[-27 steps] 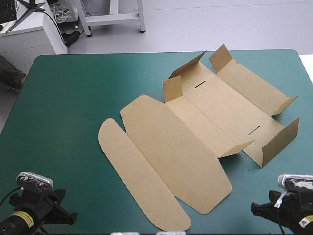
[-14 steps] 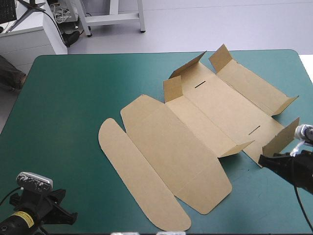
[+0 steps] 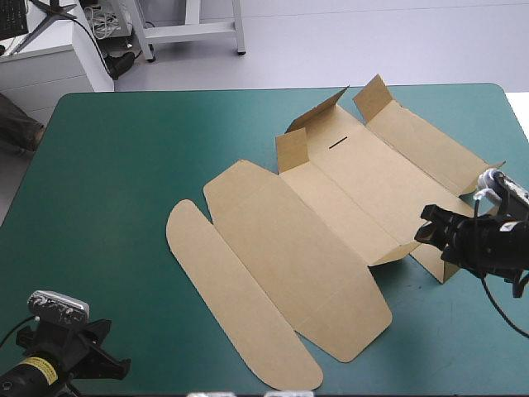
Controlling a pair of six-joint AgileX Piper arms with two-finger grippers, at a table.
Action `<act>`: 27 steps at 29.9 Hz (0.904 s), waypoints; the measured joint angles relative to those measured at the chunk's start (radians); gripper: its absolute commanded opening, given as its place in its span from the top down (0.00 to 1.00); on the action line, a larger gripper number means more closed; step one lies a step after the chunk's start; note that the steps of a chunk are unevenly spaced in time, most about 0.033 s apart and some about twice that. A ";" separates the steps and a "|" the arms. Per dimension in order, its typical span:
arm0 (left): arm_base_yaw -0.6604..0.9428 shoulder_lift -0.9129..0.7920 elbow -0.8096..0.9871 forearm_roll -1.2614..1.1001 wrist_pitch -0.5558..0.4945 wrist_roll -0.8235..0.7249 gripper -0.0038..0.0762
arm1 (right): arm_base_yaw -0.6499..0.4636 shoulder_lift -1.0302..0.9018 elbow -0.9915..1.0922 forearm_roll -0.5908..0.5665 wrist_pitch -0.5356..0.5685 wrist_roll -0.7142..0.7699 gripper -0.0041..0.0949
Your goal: Fold the box
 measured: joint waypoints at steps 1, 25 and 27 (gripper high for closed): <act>0.000 0.000 0.000 0.000 0.000 0.000 0.96 | 0.000 0.029 0.000 0.019 -0.001 0.013 0.41; 0.000 0.000 0.000 0.000 0.000 0.000 0.96 | 0.001 0.471 0.002 0.050 -0.029 0.131 0.41; 0.000 0.000 0.000 0.000 0.000 0.000 0.96 | 0.001 0.489 0.002 0.051 -0.031 0.132 0.41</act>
